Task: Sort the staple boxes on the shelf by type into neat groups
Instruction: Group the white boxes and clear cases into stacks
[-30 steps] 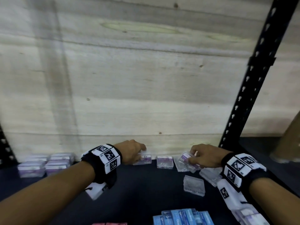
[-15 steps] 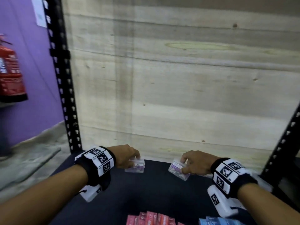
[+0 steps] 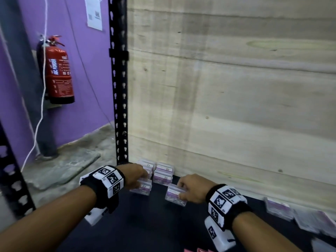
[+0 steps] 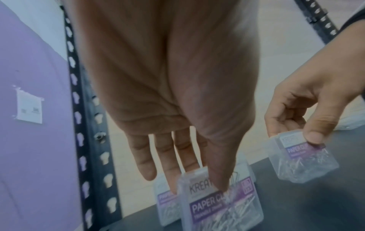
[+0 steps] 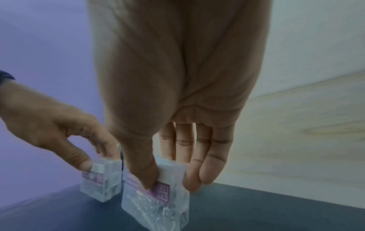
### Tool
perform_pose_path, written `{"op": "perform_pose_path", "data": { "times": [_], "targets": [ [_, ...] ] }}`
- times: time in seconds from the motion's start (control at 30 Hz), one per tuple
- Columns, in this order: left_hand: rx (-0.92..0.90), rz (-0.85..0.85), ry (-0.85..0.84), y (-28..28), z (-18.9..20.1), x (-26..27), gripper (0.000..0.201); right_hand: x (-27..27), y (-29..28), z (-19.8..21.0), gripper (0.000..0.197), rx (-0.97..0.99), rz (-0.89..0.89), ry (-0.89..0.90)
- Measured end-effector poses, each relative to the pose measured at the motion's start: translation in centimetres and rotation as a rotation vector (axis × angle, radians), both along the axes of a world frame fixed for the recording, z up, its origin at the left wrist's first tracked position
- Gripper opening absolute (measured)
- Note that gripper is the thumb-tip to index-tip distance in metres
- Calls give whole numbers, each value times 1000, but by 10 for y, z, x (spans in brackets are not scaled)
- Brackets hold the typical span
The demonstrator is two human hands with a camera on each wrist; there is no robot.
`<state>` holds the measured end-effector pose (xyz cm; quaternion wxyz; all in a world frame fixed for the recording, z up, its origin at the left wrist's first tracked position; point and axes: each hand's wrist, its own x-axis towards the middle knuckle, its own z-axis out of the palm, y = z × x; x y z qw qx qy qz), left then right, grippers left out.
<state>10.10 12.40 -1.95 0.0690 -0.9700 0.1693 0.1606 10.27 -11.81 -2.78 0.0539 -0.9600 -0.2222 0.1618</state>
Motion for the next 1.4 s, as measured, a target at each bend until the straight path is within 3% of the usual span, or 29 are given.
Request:
{"op": "perform_pose_path", "data": {
  "times": [0.3, 0.83, 0.97, 1.17, 1.4],
  "targets": [
    [-39, 4, -29, 18, -16, 19, 43, 21, 46, -13, 36, 13, 51, -77],
    [-150, -29, -163, 24, -28, 23, 44, 24, 56, -22, 30, 43, 66, -160],
    [-173, -42, -219, 25, -20, 17, 40, 20, 50, -18, 43, 66, 50, -155],
    [-176, -89, -221, 0, 6, 2, 34, 5, 11, 10, 38, 37, 36, -129],
    [-199, -219, -165, -89, 28, -8, 34, -28, -93, 36, 43, -10, -139, -107]
  ]
}}
